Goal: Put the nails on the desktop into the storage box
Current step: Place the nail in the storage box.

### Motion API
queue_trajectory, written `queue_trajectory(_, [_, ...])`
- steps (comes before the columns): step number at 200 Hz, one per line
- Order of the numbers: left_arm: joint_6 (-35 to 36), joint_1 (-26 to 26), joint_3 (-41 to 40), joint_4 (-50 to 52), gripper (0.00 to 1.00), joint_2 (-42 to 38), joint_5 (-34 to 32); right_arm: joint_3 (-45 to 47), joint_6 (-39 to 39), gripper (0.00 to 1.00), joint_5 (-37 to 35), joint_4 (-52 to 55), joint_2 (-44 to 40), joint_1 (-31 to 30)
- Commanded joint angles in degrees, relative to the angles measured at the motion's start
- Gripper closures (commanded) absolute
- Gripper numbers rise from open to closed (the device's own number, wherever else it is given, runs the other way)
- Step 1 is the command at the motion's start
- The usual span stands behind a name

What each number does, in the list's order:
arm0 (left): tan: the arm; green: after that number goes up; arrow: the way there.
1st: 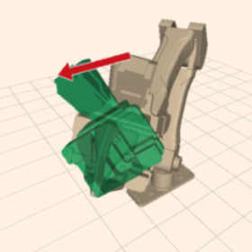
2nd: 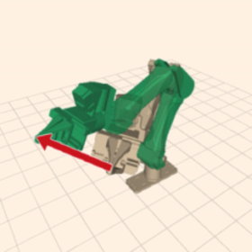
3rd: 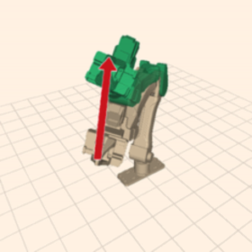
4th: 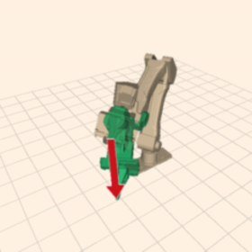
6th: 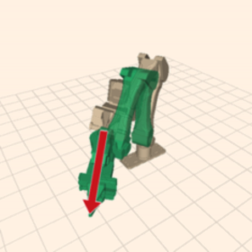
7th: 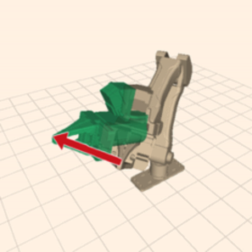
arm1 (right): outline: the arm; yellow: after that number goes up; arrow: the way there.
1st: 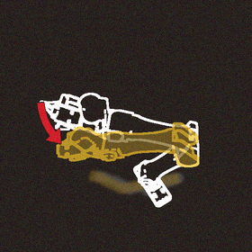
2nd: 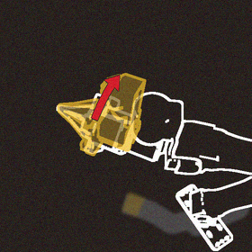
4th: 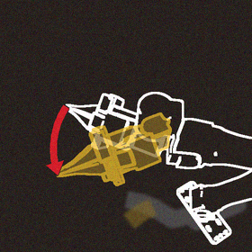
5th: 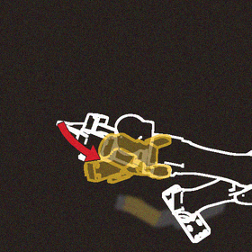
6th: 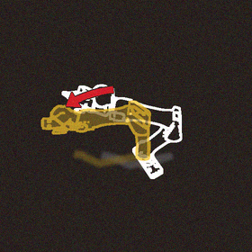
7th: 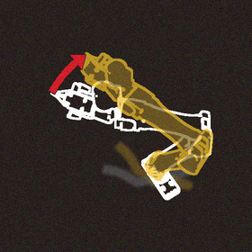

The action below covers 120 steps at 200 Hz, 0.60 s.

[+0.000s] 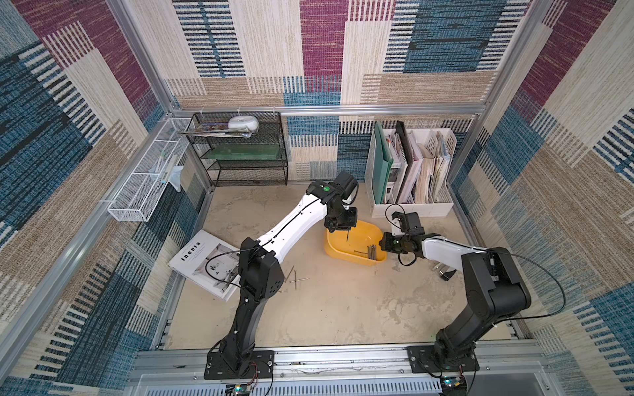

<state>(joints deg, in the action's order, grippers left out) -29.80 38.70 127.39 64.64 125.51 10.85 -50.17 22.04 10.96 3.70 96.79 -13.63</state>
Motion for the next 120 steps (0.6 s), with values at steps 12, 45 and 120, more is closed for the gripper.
queue_trajectory(12, [-1.0,0.0,-1.3,1.1,1.0,2.2,-1.7,0.9,-1.5,1.0,-5.3,9.2,1.2,-0.1])
queue_trajectory(45, [-1.8,-0.2,-5.6,0.2,1.0,2.2,-2.4,0.9,-1.3,1.0,-5.2,9.1,1.1,-0.2])
queue_trajectory(120, [-4.3,-0.5,-11.2,-2.8,0.66,-7.3,-3.8,1.1,2.8,1.0,-5.7,7.8,0.8,-2.0])
